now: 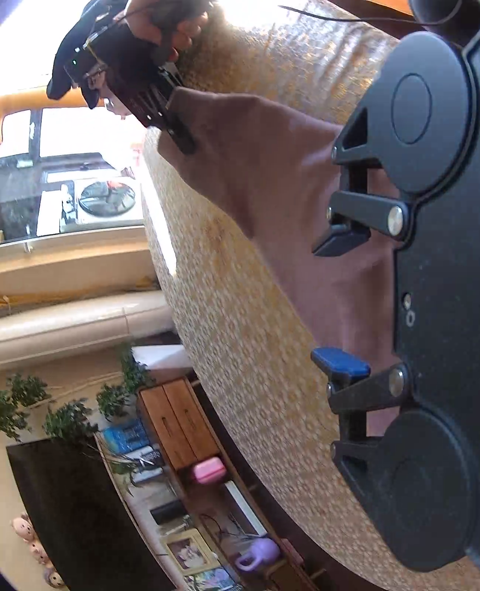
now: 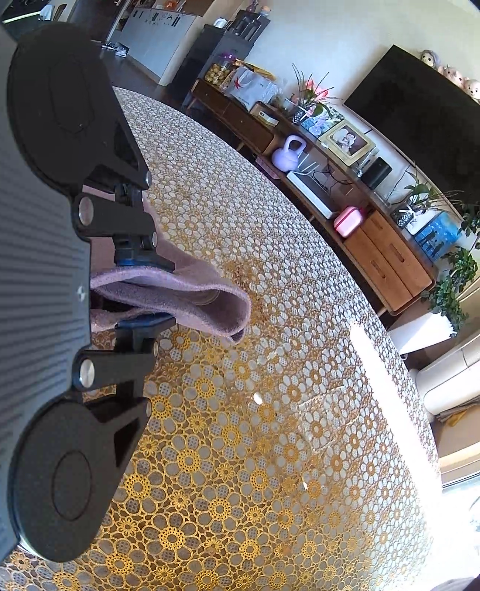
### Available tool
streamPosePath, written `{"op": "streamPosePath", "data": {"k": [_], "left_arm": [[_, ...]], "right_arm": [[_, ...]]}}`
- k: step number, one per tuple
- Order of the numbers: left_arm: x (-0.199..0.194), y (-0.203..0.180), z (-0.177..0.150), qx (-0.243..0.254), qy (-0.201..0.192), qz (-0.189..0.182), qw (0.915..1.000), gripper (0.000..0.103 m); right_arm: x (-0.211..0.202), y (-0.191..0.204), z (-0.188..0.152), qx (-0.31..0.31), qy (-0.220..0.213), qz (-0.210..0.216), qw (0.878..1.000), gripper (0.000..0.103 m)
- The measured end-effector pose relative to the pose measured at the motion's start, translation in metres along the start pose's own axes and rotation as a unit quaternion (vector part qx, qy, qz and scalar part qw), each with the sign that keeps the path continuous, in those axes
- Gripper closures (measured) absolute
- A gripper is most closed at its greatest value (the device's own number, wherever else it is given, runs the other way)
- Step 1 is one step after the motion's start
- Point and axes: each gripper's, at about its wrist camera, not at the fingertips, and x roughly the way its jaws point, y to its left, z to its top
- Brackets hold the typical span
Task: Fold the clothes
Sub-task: 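Lift the held end with the right tool and fold it over the bundle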
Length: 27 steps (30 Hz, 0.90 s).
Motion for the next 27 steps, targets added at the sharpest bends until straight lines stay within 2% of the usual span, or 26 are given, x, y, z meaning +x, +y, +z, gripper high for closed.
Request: {"op": "streamPosePath", "data": {"k": [4, 10, 14, 18, 20, 22, 25, 27], "left_arm": [[0.003, 0.031, -0.021, -0.017, 0.034, -0.001, 0.9993, 0.000], [0.019, 0.046, -0.048, -0.024, 0.067, -0.008, 0.9975, 0.000], [0.017, 0.048, -0.055, -0.028, 0.052, -0.017, 0.9981, 0.000], [0.016, 0.052, -0.058, -0.038, 0.043, -0.029, 0.9979, 0.000], [0.015, 0.053, -0.060, -0.038, 0.038, -0.032, 0.9980, 0.000], [0.015, 0.054, -0.062, -0.041, 0.034, -0.037, 0.9979, 0.000], [0.011, 0.055, -0.065, -0.049, 0.028, -0.043, 0.9975, 0.000], [0.006, 0.055, -0.067, -0.048, 0.023, -0.048, 0.9974, 0.000]], "right_arm": [[0.001, 0.028, -0.008, -0.021, 0.003, -0.003, 1.000, 0.080], [0.001, 0.075, -0.020, -0.037, 0.002, 0.002, 0.999, 0.080], [0.003, 0.116, -0.029, -0.051, 0.010, 0.023, 0.998, 0.080], [0.013, 0.169, -0.043, -0.067, 0.029, 0.062, 0.995, 0.080], [0.022, 0.198, -0.055, -0.074, 0.044, 0.091, 0.992, 0.087], [0.036, 0.231, -0.068, -0.097, 0.055, 0.105, 0.988, 0.087], [0.060, 0.263, -0.084, -0.122, 0.082, 0.106, 0.983, 0.087], [0.064, 0.267, -0.088, -0.147, 0.078, 0.079, 0.983, 0.087]]}}
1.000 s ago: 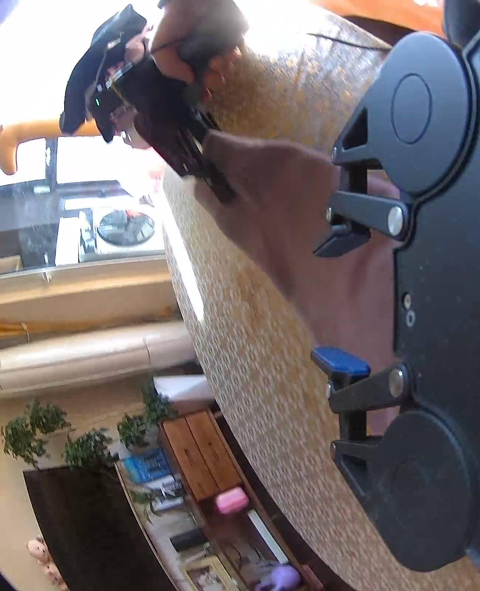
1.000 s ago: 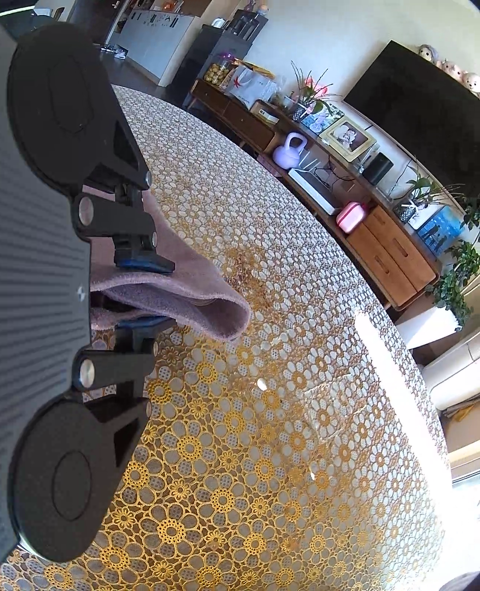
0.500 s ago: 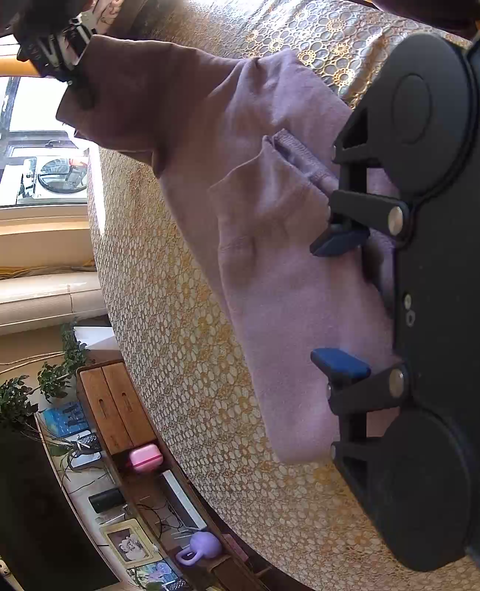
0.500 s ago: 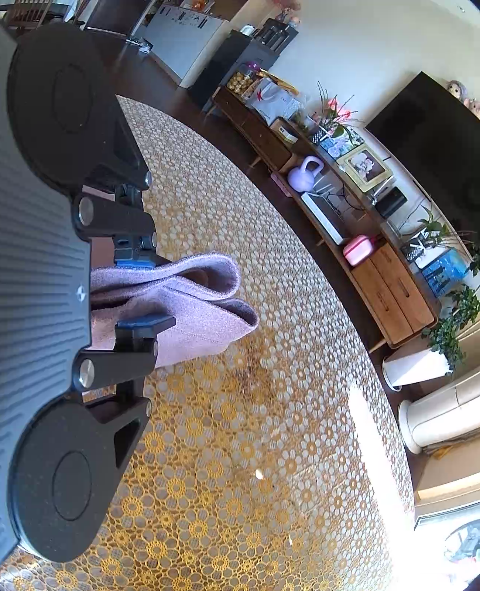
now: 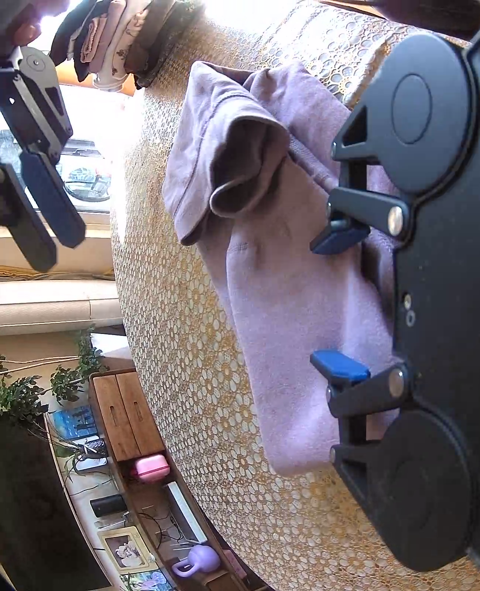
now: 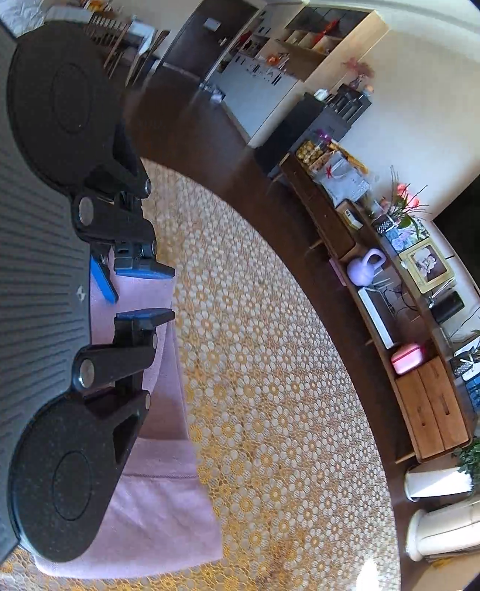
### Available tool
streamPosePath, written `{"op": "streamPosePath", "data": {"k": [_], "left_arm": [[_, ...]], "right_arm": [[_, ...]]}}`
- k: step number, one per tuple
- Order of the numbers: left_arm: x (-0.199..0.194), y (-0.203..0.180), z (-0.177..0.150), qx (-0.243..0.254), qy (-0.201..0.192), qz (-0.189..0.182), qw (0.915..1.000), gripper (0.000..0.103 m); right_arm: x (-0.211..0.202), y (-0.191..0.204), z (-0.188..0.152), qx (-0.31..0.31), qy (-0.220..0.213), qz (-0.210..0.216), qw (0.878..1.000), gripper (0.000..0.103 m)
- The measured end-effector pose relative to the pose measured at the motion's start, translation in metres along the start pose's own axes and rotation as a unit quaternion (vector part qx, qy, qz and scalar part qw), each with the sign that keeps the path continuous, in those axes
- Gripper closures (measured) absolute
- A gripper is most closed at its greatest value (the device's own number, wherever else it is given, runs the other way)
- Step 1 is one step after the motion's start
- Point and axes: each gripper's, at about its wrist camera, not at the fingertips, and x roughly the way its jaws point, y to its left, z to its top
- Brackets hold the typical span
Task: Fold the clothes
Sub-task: 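Lift the held end with the right tool and fold it over the bundle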
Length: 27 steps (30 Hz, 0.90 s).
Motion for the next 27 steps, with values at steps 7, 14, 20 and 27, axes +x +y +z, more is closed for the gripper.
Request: {"op": "streamPosePath", "data": {"k": [7, 14, 20, 27], "left_arm": [[-0.008, 0.000, -0.006, 0.004, -0.010, -0.011, 0.9999, 0.000], [-0.004, -0.002, -0.002, 0.002, -0.004, -0.004, 1.0000, 0.000], [-0.002, -0.003, -0.001, 0.001, 0.002, 0.002, 1.0000, 0.000], [-0.001, -0.003, -0.003, 0.001, 0.003, 0.005, 1.0000, 0.000]], "right_arm": [[-0.008, -0.026, -0.017, -0.028, 0.036, -0.079, 0.996, 0.086], [-0.016, -0.024, -0.049, -0.141, 0.056, -0.100, 0.983, 0.041], [-0.014, -0.002, -0.093, -0.375, 0.060, -0.125, 0.917, 0.041], [-0.010, -0.001, -0.096, -0.401, 0.072, -0.115, 0.906, 0.041]]}}
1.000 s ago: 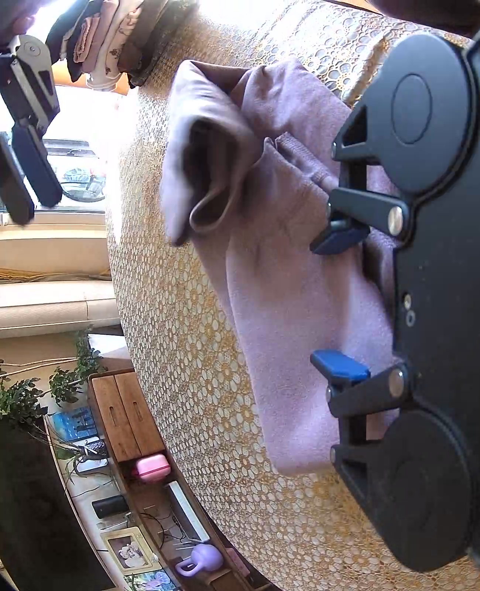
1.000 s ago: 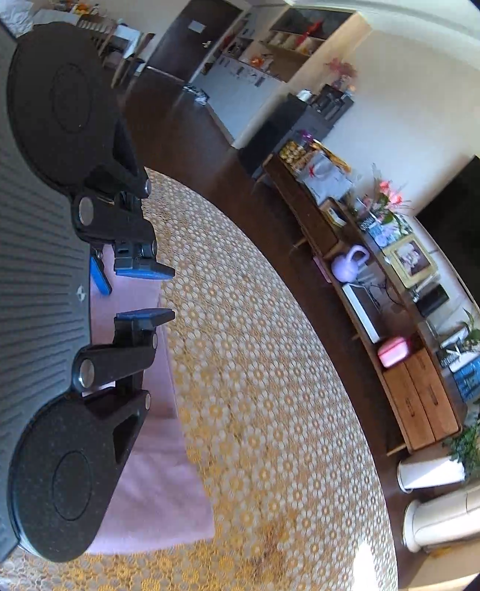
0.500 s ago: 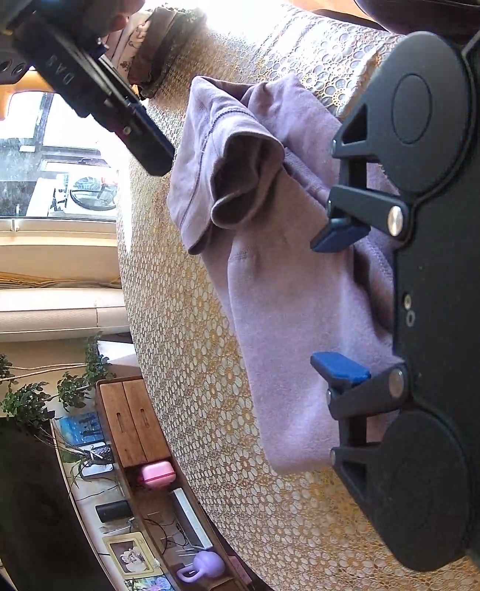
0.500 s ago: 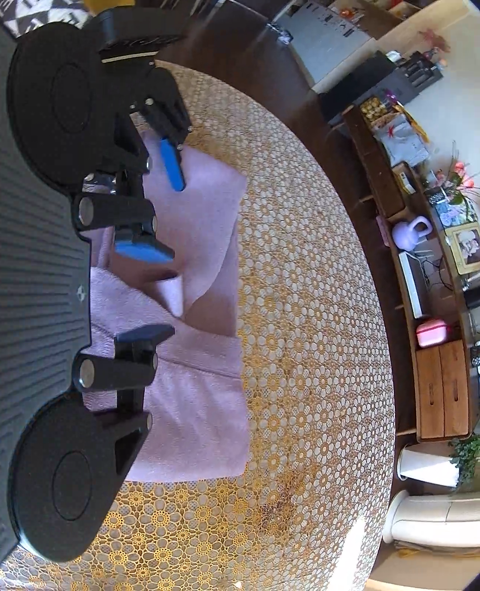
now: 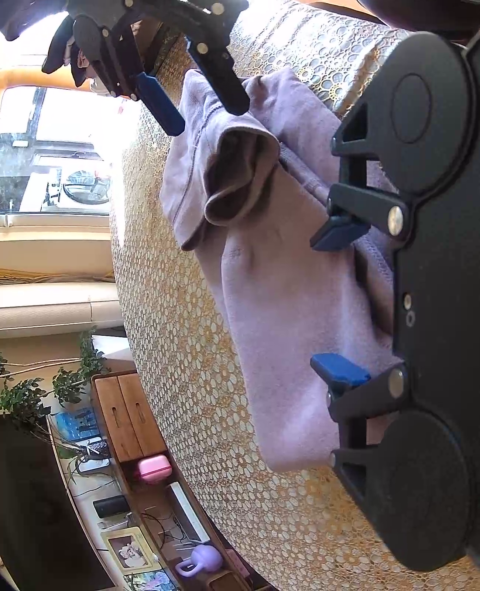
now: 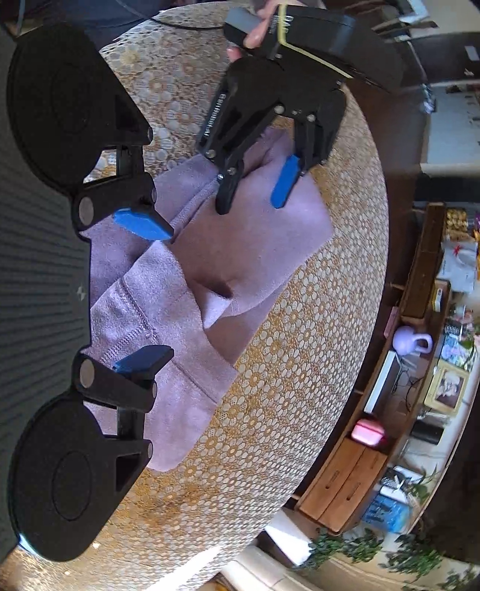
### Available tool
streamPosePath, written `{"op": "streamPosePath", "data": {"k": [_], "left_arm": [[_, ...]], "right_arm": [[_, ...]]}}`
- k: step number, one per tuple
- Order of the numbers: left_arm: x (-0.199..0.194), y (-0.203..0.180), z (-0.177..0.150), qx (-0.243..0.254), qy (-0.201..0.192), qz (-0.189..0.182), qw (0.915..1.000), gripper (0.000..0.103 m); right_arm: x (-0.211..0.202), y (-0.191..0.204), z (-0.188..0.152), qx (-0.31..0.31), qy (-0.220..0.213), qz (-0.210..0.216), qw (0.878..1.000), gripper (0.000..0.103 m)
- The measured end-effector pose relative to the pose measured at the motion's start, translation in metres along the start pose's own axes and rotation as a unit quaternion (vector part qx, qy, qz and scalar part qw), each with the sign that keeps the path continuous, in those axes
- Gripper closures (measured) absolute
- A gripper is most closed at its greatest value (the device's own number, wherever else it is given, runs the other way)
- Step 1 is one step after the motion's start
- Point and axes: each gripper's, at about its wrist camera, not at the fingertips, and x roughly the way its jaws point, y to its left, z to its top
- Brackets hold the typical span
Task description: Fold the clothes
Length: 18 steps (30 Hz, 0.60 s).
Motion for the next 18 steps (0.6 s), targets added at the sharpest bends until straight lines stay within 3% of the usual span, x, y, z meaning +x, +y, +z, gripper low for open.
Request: {"op": "streamPosePath", "data": {"k": [2, 6, 8, 13, 18], "left_arm": [[0.000, 0.001, 0.000, 0.000, 0.000, -0.001, 1.0000, 0.000], [0.000, 0.001, -0.002, -0.002, -0.002, -0.002, 1.0000, 0.000], [0.001, 0.000, -0.003, -0.002, -0.004, -0.001, 1.0000, 0.000], [0.001, 0.000, -0.003, 0.000, -0.007, -0.001, 1.0000, 0.000], [0.001, 0.002, -0.006, -0.005, -0.013, -0.005, 0.9999, 0.000]], "right_arm": [[0.003, 0.003, -0.003, -0.024, 0.008, -0.009, 1.000, 0.041], [0.003, -0.013, 0.005, 0.021, -0.005, -0.005, 1.000, 0.041], [0.005, -0.021, 0.014, 0.031, -0.008, -0.022, 0.999, 0.041], [0.034, -0.049, 0.036, 0.096, 0.012, -0.081, 0.992, 0.041], [0.069, -0.060, 0.038, 0.150, 0.036, -0.091, 0.984, 0.041]]}}
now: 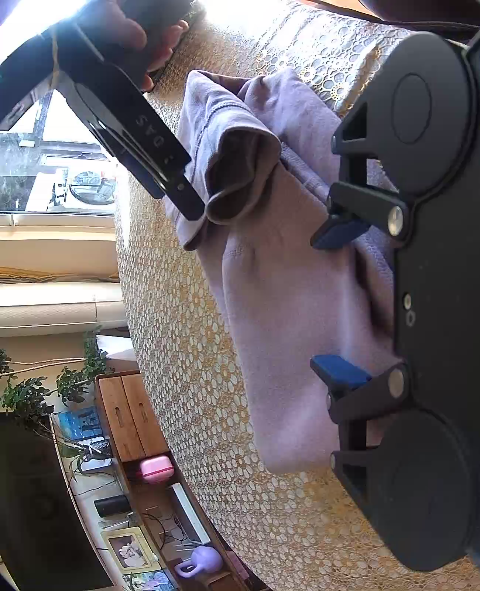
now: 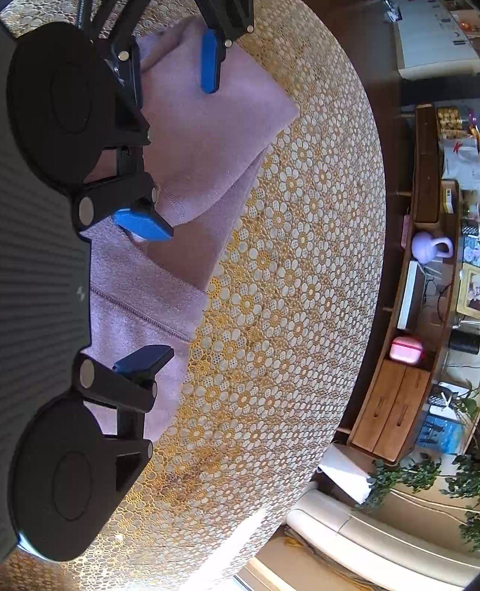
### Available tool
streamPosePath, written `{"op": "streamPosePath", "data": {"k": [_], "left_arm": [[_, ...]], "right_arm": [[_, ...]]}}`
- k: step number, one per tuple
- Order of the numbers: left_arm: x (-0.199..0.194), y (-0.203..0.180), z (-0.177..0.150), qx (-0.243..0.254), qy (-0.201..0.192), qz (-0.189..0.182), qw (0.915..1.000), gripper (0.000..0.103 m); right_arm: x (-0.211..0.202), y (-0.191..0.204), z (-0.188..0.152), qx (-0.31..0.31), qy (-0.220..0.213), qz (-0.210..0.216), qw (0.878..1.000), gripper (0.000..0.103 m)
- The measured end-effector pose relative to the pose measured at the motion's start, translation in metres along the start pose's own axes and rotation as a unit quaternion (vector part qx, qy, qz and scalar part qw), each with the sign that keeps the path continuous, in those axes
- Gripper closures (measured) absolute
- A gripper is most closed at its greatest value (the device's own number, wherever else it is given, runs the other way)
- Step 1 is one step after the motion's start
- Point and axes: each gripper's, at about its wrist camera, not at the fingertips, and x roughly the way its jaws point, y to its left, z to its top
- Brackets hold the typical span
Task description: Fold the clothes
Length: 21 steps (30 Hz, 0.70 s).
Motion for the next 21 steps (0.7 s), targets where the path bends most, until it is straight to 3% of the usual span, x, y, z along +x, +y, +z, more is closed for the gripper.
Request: {"op": "streamPosePath", "data": {"k": [7, 14, 17, 21], "left_arm": [[-0.001, 0.002, -0.003, -0.002, -0.008, -0.006, 1.0000, 0.000], [0.000, 0.003, -0.004, -0.004, -0.011, -0.008, 0.9999, 0.000], [-0.001, 0.003, -0.004, -0.004, -0.012, -0.008, 0.9999, 0.000], [0.000, 0.001, -0.003, -0.003, -0.010, -0.005, 0.9999, 0.000]], "right_arm": [[0.028, 0.002, -0.011, 0.028, 0.019, -0.030, 0.999, 0.042], [0.018, -0.007, -0.016, 0.048, -0.001, -0.030, 0.998, 0.075], [-0.001, -0.015, -0.014, 0.061, -0.020, -0.015, 0.998, 0.083], [-0.035, -0.021, -0.014, 0.059, -0.045, 0.011, 0.997, 0.085]]}}
